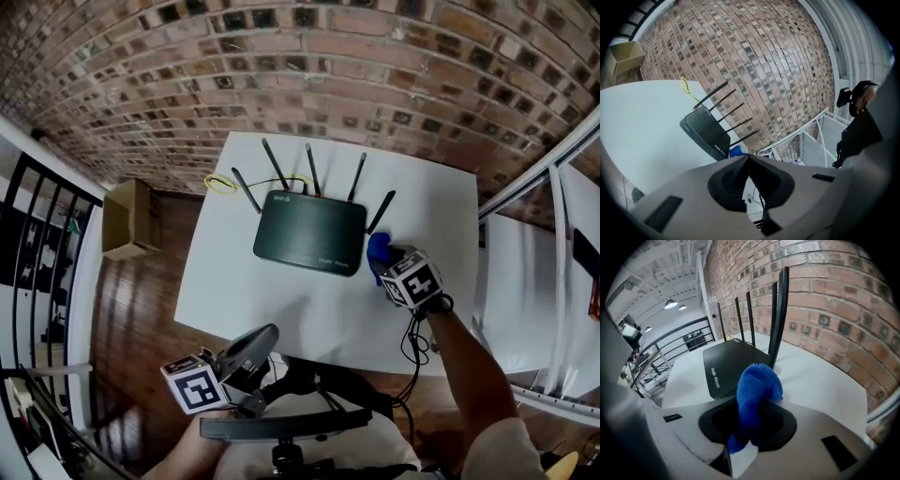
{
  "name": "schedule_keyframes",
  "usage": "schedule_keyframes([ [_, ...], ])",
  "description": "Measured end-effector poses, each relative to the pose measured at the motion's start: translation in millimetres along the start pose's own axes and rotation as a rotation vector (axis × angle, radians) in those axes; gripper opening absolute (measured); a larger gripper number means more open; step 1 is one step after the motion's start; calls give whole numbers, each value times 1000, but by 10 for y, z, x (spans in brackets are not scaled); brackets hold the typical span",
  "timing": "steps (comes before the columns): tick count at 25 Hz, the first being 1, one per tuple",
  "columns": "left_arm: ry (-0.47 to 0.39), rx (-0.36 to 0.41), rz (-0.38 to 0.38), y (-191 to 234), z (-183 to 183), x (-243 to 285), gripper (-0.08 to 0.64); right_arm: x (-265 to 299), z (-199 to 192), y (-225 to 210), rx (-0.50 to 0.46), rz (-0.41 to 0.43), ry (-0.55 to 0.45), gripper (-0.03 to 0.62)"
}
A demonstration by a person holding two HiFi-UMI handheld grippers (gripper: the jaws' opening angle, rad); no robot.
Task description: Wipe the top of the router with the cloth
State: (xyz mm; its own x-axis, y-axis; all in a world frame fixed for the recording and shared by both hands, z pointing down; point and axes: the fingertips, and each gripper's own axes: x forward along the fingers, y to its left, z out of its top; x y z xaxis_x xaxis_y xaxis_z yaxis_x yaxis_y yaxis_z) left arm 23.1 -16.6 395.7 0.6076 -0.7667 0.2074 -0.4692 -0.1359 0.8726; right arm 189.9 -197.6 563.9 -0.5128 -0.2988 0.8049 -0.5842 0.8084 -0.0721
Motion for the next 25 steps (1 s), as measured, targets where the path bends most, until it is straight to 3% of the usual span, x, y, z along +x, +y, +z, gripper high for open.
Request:
schedule_keyframes([
  [11, -2, -3, 76, 10, -25, 235, 5, 374, -65, -112, -172, 125, 49, 107],
  [18, 34, -14, 25, 51, 5, 406, 5, 366, -54, -60, -187, 202, 32, 107],
  [25, 92, -9, -35, 144, 199, 388, 5, 315, -137, 135, -154, 186, 37, 107],
])
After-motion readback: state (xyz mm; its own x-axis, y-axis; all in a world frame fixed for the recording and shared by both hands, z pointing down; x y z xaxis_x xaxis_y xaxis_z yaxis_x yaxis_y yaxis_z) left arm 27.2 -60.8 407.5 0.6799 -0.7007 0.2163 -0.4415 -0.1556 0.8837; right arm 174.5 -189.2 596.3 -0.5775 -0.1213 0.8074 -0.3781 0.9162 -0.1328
